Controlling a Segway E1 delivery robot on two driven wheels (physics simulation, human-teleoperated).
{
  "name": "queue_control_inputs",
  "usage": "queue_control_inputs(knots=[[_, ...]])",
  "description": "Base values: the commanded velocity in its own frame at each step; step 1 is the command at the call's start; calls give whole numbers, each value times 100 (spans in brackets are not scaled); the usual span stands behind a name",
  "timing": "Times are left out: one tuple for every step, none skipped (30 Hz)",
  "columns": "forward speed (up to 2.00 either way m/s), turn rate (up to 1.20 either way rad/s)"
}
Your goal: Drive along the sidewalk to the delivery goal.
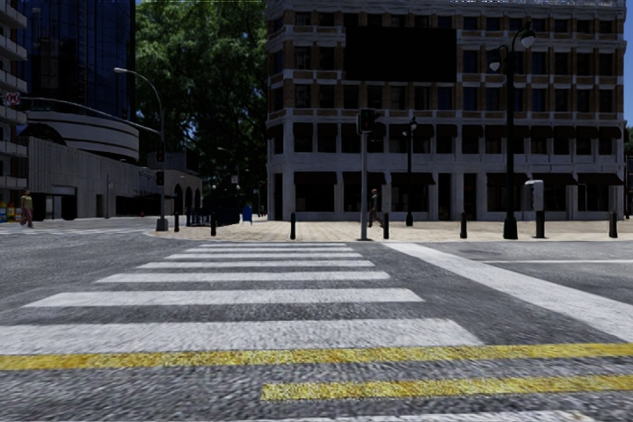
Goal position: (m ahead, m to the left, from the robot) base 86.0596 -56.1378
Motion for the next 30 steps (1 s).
queue_control_inputs(knots=[[200, 0], [200, 0], [200, 0], [200, 0], [200, 0], [200, 0], [200, 0], [200, 0], [200, 0], [200, 0], [200, 0], [200, 0], [200, 0], [200, 0], [200, 0], [200, 0], [200, 0], [200, 0], [200, 0], [200, 0], [200, 0], [200, 0], [200, 0], [200, 0], [200, 0], [200, 0], [200, 0], [200, 0], [200, 0], [200, 0]])
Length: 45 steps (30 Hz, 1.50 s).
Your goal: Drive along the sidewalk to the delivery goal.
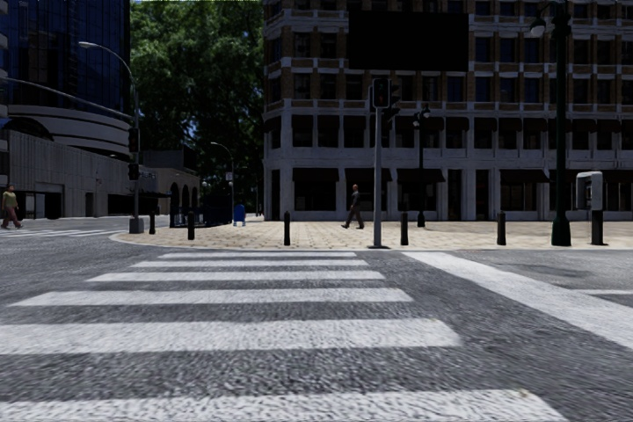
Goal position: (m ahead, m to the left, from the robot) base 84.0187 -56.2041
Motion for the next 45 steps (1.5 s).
queue_control_inputs(knots=[[200, 0], [200, 0], [200, 0], [200, 3], [200, 3], [200, 7], [200, 11], [200, 12], [200, 13], [200, 13], [200, 10], [200, 2], [200, 0], [200, 0], [200, 0], [200, 0], [200, 0], [200, 0], [200, 0], [200, 0], [200, 0], [200, 0], [200, 0], [200, 0], [200, 0], [200, 0], [200, 0], [200, 0], [200, 0], [200, 0], [200, 0], [200, 0], [200, 0], [200, 0], [200, 0], [200, 0], [200, 0], [200, 0], [200, 0], [200, 0], [200, 0], [200, 0], [200, 0], [200, 0], [200, 0]])
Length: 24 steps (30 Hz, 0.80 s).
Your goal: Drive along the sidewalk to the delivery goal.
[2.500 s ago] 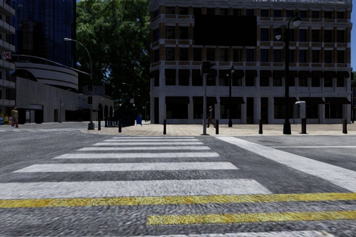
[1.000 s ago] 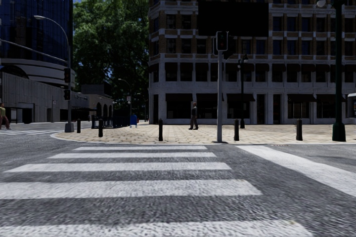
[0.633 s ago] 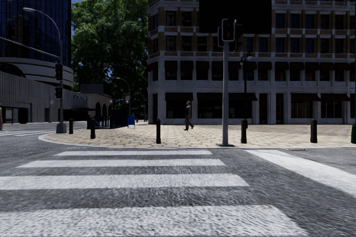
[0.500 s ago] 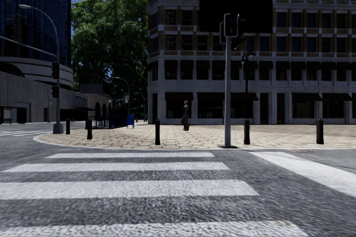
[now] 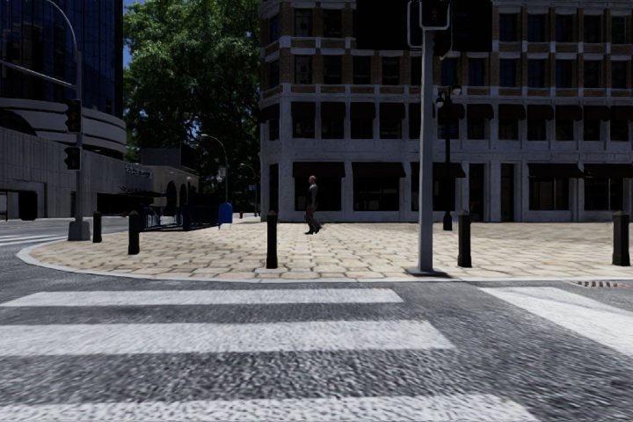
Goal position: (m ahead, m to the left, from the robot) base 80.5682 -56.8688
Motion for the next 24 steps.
queue_control_inputs(knots=[[200, 0], [200, 0], [200, 0], [200, 0], [200, 0], [200, 0], [200, 0], [200, 0], [200, 0], [200, 0], [200, 0], [200, 0], [200, 0], [200, 0], [200, 0], [200, 0], [200, 0], [200, 0], [200, 0], [200, 0], [200, 0], [200, 0], [200, 0], [200, 0]])
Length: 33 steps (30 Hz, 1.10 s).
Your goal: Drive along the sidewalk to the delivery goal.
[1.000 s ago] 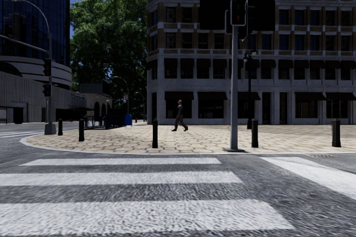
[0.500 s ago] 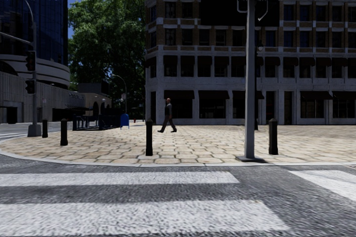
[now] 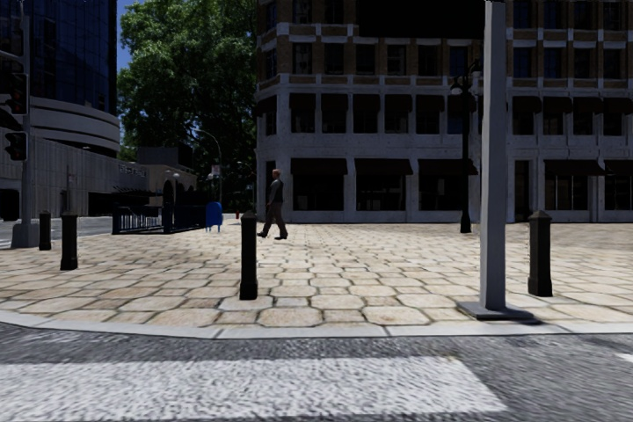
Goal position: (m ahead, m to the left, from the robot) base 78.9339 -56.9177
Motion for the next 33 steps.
queue_control_inputs(knots=[[200, 0], [200, 0], [200, 0], [200, 0], [200, 0], [200, 0], [200, -1], [200, -3], [200, -3], [200, -7], [200, -10], [200, -15], [200, -17], [200, -17], [200, -18], [193, -18], [179, -18], [163, -18], [163, -18], [156, -18], [149, -18], [140, -18], [140, -18], [131, -18], [127, -18], [126, -18], [125, -18], [125, -18], [124, -18], [124, -18], [123, -18], [123, -18], [122, -18]])
